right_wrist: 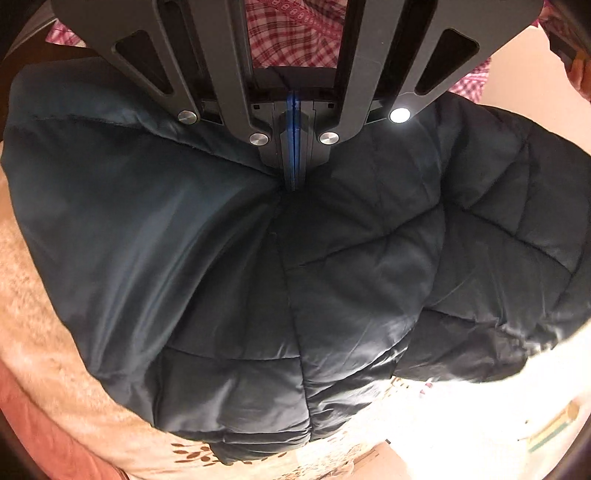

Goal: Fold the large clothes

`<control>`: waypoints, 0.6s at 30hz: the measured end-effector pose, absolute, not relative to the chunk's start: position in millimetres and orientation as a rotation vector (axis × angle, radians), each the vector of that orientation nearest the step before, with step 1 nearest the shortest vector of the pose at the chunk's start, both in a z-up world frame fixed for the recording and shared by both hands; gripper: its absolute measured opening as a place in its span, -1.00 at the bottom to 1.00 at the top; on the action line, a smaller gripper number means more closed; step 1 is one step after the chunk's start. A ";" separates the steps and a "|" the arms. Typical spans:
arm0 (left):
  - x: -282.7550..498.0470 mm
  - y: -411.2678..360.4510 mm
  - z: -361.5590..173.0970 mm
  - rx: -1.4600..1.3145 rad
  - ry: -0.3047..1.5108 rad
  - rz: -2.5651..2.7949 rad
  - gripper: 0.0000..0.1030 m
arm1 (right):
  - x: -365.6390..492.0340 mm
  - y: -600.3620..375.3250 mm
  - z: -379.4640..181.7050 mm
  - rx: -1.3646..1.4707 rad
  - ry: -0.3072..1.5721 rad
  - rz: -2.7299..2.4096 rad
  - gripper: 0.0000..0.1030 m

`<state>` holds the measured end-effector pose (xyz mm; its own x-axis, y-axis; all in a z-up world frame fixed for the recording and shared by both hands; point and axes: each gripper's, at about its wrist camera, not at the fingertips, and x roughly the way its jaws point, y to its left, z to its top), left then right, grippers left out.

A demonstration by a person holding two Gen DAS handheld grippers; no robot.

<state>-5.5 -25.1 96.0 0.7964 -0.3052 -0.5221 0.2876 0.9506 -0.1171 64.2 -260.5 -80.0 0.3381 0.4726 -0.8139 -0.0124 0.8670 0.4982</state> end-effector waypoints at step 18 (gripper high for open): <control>34.0 -196.5 0.9 0.055 0.814 -0.741 -0.65 | 29.3 -324.3 -125.3 0.850 1.184 0.479 -0.98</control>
<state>34.0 -196.5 0.9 0.4530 -0.5794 -0.6776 0.6197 0.7511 -0.2278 29.3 -324.3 -125.3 0.3321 0.7240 -0.6045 0.0998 0.6104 0.7858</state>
